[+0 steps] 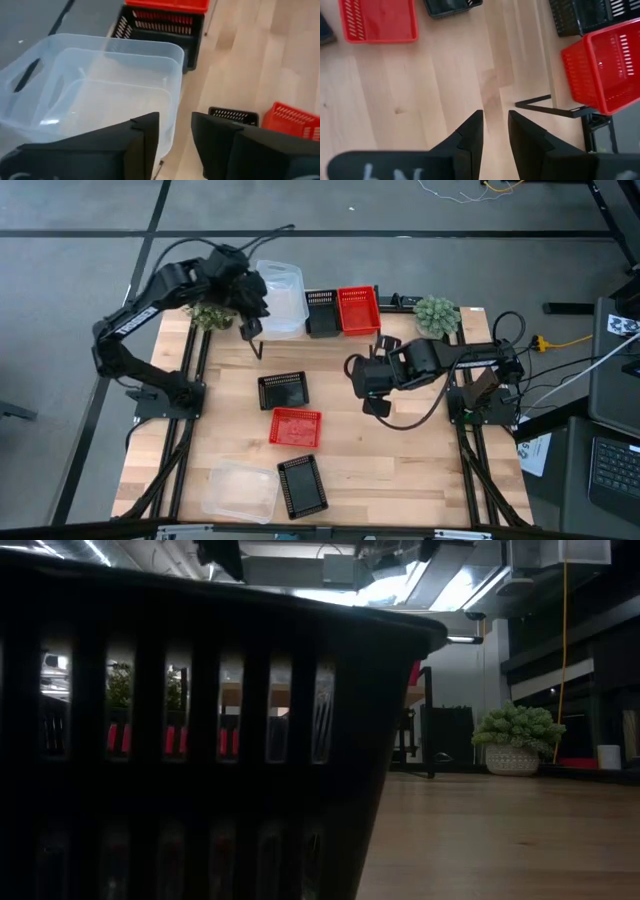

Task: Stack baskets on shelf by color
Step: Stack the right transparent bin on top of the transparent bin on the shelf

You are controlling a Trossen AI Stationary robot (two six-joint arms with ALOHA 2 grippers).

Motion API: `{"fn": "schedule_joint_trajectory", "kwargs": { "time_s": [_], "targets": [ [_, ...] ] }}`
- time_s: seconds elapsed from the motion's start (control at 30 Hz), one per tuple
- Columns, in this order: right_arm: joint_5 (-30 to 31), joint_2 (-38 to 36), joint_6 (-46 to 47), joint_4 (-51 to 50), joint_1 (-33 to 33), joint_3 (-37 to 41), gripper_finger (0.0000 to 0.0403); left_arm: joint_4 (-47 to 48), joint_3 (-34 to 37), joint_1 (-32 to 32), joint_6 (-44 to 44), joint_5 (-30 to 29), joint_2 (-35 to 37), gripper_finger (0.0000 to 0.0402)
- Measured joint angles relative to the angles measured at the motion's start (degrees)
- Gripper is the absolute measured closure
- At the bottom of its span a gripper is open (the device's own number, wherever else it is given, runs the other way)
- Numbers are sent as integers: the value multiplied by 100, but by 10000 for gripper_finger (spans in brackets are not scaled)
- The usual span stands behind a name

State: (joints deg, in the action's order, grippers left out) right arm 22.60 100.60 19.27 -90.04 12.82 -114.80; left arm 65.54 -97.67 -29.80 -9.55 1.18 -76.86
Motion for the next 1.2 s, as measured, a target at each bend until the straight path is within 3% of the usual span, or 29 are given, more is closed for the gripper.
{"fn": "schedule_joint_trajectory", "kwargs": {
  "time_s": [0.33, 0.47, 1.0, 1.2],
  "targets": [
    [-25, 0, 15, 4, 170, 0, 313, 68, -2, 245, -421, -68, -254, 281],
    [-25, 0, 8, 4, 205, 0, 313, 338, -2, 249, -478, -428, -327, 281],
    [-25, 2, 0, 4, 205, 0, 313, 402, 1, 245, -717, -665, -452, 286],
    [-25, 2, 0, 4, 205, 0, 313, 412, 1, 247, -775, -1061, -452, 297]
  ]
}}
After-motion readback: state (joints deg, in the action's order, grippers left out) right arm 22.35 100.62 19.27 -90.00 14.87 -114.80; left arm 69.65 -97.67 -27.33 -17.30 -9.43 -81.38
